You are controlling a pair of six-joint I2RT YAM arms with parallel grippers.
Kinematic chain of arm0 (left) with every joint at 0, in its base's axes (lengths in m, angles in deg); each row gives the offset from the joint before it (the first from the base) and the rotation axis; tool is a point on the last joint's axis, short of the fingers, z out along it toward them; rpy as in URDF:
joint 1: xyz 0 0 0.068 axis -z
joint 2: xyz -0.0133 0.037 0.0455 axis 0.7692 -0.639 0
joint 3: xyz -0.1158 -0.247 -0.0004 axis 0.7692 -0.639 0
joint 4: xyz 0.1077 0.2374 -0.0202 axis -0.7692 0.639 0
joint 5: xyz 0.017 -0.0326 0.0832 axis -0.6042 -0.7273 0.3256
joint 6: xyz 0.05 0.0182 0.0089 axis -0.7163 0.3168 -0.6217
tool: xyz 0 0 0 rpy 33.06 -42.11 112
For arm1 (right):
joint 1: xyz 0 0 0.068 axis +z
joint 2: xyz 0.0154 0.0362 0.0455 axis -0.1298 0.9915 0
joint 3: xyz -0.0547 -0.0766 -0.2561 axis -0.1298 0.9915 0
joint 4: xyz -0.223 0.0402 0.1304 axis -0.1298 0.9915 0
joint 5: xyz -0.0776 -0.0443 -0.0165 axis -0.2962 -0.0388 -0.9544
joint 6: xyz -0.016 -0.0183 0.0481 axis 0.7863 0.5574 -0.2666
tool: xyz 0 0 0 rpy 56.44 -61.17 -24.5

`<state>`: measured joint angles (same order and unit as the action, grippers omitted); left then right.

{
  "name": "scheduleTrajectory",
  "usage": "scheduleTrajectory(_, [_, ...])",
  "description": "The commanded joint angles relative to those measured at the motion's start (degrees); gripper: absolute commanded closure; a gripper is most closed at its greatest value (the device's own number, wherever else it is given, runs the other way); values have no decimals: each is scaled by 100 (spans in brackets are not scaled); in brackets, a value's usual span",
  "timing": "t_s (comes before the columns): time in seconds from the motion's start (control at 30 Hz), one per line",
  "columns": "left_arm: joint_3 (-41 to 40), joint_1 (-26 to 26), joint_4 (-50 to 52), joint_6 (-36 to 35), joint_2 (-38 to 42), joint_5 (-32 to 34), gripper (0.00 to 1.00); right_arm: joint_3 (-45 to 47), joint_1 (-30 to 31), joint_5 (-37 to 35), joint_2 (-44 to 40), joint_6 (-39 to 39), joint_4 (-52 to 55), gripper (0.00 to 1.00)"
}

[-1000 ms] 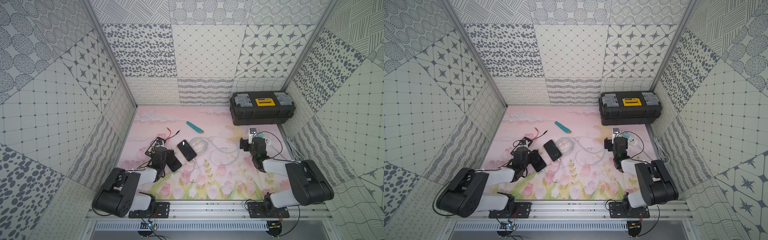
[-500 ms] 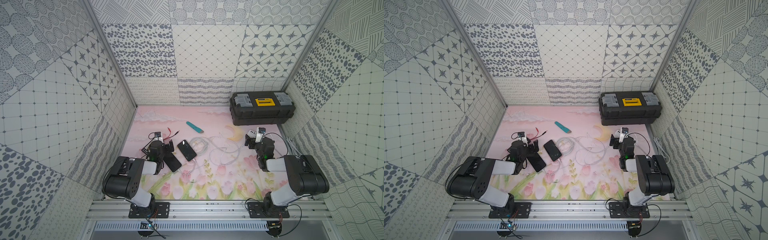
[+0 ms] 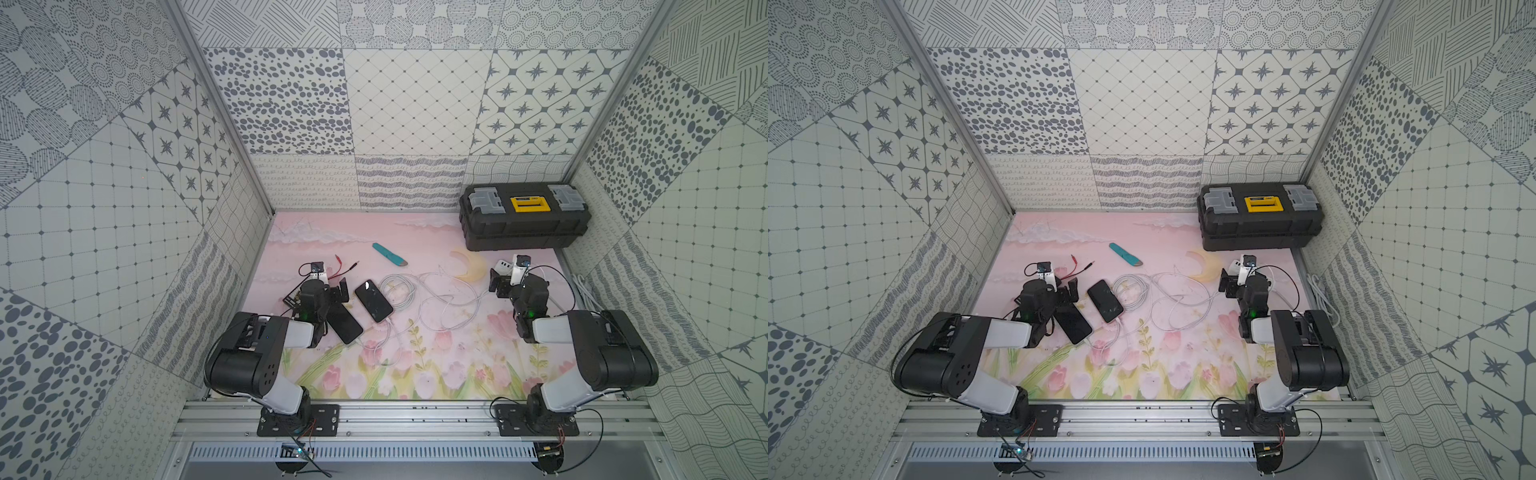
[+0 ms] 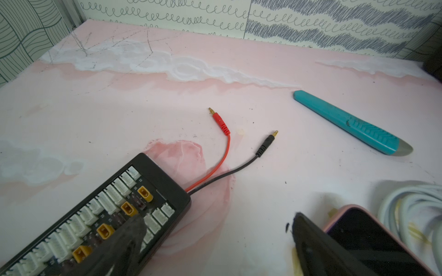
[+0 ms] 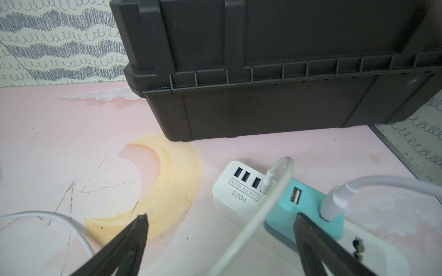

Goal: Plug the charging cable into the phone
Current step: Reset both arms

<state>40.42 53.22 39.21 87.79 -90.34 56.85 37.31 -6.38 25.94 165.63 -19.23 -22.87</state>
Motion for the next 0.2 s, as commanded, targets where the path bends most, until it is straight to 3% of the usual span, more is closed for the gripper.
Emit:
scheduleTrajectory(0.0, [62,-2,-115,-127,-34,-122,1,-28,-11,30,12,-56,-216,3])
scheduleTrajectory(0.17, [53,0,-125,-127,-24,-130,1,-28,-19,31,12,-58,-213,3])
